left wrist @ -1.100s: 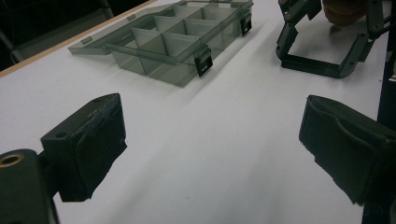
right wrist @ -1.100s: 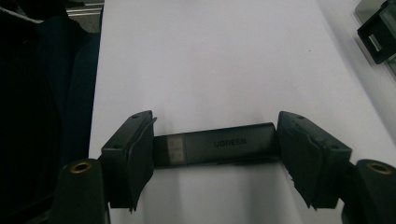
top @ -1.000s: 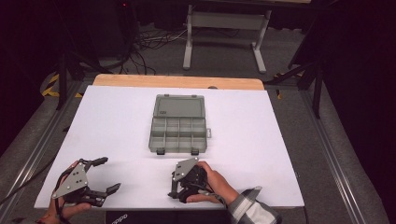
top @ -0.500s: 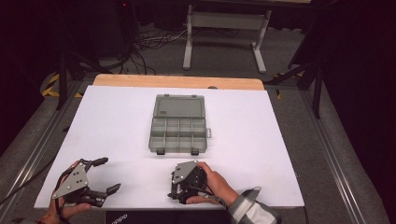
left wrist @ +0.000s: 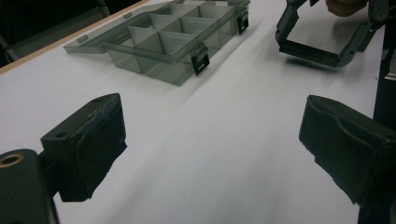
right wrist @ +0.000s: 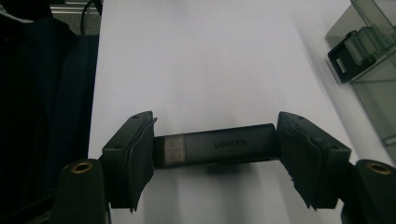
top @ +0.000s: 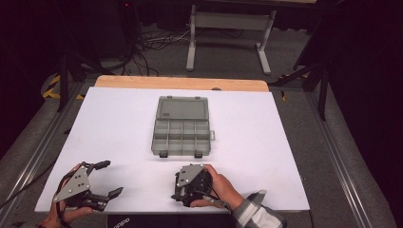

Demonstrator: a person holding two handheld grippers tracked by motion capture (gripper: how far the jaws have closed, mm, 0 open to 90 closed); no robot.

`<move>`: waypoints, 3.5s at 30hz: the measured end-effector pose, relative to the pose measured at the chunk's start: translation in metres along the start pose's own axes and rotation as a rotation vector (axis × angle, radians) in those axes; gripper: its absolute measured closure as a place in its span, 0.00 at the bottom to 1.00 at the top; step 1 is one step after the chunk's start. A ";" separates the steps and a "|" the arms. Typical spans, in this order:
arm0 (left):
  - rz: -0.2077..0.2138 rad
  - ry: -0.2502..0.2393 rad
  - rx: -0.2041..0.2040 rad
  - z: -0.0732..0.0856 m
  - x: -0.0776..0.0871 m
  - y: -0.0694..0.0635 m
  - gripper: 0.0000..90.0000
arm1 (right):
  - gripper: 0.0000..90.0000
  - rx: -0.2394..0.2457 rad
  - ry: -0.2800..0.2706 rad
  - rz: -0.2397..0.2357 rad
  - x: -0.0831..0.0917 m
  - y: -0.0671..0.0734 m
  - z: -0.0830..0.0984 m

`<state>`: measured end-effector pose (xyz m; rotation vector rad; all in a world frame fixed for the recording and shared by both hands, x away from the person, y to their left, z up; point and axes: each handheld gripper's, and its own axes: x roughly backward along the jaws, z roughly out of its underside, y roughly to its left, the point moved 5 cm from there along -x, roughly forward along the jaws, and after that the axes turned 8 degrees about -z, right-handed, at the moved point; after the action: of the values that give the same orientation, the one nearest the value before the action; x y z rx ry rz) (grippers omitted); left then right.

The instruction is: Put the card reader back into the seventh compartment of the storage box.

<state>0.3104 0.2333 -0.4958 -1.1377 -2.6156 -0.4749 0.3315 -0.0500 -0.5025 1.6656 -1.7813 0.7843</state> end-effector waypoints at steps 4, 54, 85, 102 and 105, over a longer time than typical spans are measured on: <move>0.002 -0.001 0.000 0.000 0.000 0.000 0.09 | 0.34 0.003 -0.007 0.013 0.002 0.000 -0.001; 0.008 0.004 -0.013 0.000 -0.001 0.000 0.09 | 0.34 -0.006 -0.103 0.183 0.038 -0.014 0.000; 0.020 0.010 -0.009 0.001 -0.002 -0.001 0.09 | 0.34 -0.040 -0.160 0.302 0.058 -0.039 0.003; 0.024 0.010 -0.007 0.001 -0.003 -0.001 0.09 | 0.34 -0.063 -0.191 0.335 0.062 -0.064 -0.004; 0.024 0.011 -0.007 0.001 -0.004 -0.001 0.09 | 0.34 -0.069 -0.187 0.338 0.060 -0.070 -0.005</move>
<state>0.3116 0.2306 -0.4983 -1.1645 -2.5899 -0.4849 0.3976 -0.0900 -0.4518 1.4512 -2.2331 0.7170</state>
